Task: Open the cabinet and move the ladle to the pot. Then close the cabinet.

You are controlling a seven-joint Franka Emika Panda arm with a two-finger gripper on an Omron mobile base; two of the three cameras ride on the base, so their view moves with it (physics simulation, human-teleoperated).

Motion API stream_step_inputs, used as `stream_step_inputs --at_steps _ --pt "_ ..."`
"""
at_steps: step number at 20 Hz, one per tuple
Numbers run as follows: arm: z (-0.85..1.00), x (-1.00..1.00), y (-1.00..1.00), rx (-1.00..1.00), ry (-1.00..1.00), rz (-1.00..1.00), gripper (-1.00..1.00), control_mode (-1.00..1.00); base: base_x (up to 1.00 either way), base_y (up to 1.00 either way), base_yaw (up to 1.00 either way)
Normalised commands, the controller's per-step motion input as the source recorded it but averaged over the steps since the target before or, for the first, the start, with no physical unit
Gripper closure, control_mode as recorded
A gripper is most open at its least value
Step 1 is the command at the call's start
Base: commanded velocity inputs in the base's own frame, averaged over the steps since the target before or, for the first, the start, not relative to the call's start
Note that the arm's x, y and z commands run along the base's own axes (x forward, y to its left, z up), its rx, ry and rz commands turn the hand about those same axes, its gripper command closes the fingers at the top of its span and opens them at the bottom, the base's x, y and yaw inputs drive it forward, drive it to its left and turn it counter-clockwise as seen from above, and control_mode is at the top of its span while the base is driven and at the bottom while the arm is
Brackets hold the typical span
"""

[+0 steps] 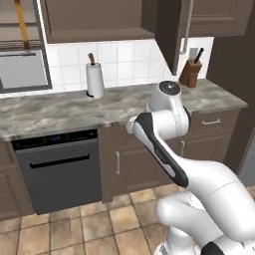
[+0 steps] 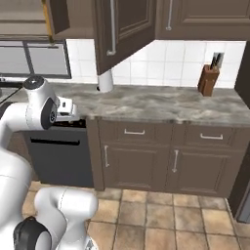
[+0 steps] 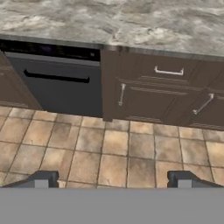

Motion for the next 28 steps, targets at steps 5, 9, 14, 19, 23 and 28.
stream_step_inputs --at_steps 5,9,14,19,23,28 --pt "0.00 0.00 0.00 0.00 0.00 0.00 -1.00 1.00 0.65 0.22 -0.02" --pt "0.00 0.00 0.00 0.00 0.00 0.00 -1.00 1.00 0.65 -0.58 0.03" --pt "0.00 0.00 0.00 0.00 0.00 0.00 -1.00 1.00 0.63 -0.13 0.06" --pt "0.00 0.00 0.00 0.00 0.00 0.00 -1.00 1.00 0.44 0.58 0.01" --pt "0.00 0.00 0.00 0.00 0.00 0.00 -1.00 1.00 0.78 0.28 0.00" --pt "0.00 0.00 0.00 0.00 0.00 0.00 -1.00 1.00 0.54 0.06 0.00"
